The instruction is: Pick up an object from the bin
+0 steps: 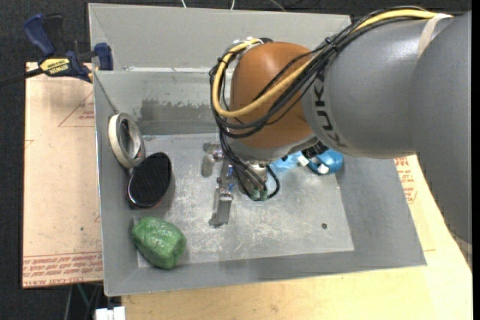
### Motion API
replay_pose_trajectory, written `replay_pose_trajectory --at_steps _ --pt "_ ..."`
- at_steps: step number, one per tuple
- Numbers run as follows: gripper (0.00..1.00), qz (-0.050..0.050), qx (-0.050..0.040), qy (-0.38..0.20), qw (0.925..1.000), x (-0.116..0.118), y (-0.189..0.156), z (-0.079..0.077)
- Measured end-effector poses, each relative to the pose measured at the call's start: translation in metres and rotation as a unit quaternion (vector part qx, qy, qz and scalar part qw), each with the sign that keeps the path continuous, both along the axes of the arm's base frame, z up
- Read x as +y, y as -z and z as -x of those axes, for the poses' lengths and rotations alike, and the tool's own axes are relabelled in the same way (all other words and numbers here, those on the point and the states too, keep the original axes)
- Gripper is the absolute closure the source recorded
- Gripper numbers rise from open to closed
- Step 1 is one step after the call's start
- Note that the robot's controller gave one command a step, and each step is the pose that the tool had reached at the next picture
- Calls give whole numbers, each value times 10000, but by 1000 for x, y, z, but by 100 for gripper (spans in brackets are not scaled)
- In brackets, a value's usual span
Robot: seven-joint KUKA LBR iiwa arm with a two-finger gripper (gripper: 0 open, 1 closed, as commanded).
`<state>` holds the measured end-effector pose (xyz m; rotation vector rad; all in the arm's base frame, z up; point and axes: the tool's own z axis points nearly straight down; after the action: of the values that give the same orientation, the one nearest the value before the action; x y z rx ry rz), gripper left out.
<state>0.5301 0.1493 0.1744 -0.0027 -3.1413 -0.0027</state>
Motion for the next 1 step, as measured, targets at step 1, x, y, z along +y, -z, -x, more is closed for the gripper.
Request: replay_pose_trajectory --at_steps 1 --pt "0 -1 -2 -5 10000 0 0 0"
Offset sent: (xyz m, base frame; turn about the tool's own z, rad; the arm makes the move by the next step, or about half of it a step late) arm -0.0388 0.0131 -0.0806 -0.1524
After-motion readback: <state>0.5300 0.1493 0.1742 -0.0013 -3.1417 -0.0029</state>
